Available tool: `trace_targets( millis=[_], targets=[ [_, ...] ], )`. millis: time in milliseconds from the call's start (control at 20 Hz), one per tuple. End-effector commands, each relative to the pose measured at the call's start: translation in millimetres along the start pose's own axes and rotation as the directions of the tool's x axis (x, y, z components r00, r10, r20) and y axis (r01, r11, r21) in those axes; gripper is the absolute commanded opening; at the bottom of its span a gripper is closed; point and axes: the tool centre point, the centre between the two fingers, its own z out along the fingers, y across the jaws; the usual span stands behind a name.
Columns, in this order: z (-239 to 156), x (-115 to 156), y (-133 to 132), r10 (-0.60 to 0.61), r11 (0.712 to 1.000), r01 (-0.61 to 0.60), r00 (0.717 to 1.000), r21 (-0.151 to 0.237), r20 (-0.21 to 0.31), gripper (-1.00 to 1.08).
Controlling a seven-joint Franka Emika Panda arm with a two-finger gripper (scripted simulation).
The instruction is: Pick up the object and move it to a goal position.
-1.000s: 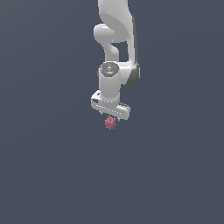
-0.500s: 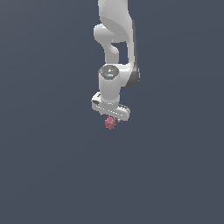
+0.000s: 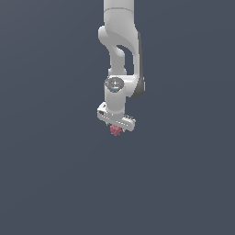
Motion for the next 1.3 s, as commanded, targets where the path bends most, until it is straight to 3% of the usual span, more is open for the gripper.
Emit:
trace_targets(
  millis=[0, 50, 750, 1250],
  targets=[
    [2, 1, 0, 0.000, 1.000, 0.000, 1.000, 0.001, -0.001, 1.00],
    [2, 1, 0, 0.000, 1.000, 0.000, 1.000, 0.001, -0.001, -1.00],
    [-3, 3, -1, 0.000, 1.000, 0.000, 1.000, 0.002, -0.003, -1.00],
    [-45, 24, -1, 0.000, 1.000, 0.000, 1.000, 0.001, -0.003, -1.00]
  ],
)
